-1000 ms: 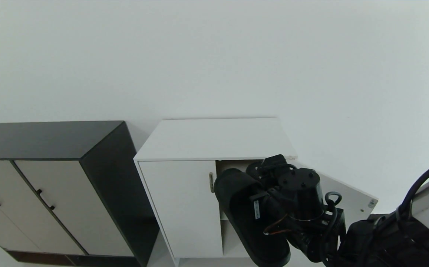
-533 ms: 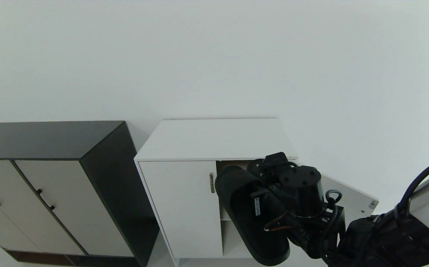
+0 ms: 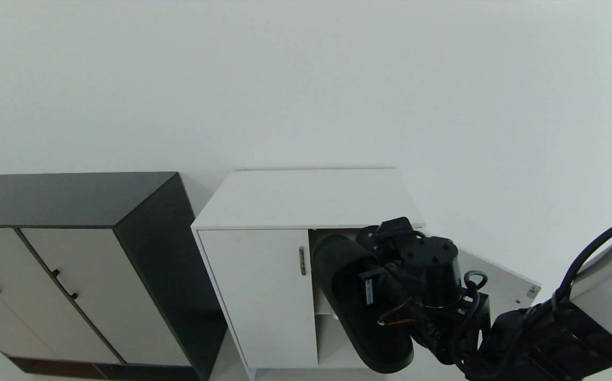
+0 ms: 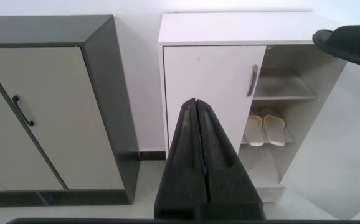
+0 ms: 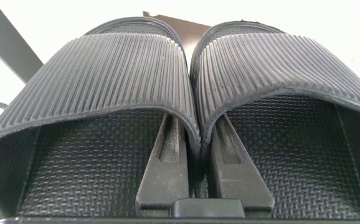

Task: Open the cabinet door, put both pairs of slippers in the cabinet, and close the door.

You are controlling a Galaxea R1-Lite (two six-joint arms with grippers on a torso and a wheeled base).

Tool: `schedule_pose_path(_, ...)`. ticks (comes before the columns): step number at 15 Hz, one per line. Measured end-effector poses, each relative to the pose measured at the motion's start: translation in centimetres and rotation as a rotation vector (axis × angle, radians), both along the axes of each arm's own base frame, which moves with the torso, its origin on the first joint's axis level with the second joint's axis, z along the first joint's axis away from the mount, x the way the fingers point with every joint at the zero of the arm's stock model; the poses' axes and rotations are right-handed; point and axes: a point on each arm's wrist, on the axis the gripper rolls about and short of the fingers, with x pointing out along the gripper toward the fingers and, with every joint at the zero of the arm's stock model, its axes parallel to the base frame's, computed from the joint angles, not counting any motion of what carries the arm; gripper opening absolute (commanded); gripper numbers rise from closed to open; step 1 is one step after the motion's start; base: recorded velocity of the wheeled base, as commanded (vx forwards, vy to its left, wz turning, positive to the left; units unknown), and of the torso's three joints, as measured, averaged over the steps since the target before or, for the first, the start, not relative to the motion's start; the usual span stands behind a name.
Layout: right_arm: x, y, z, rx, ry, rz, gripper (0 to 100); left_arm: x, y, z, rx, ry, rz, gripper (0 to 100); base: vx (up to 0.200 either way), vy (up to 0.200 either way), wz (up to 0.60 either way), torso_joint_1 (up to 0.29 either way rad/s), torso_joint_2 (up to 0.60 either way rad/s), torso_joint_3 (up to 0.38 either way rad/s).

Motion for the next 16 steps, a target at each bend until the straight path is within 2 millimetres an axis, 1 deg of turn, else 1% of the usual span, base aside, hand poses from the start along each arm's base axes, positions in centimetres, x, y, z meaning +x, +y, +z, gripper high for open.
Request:
schedule_pose_path(6, 0.12, 0.07, -0.13, 0.011, -0.010, -0.002, 0, 0.01, 0.00, 0.00, 0.000, 0.001, 0.001, 0, 0.000, 0.000, 0.00, -0.163, 0.38, 0.201)
schedule_pose_path(16, 0.10, 0.09, -0.69, -0.001, -0.001, -0.001, 0, 0.00, 0.00, 0.00, 0.000, 0.001, 0.001, 0, 0.000, 0.000, 0.00, -0.218, 0.54, 0.310)
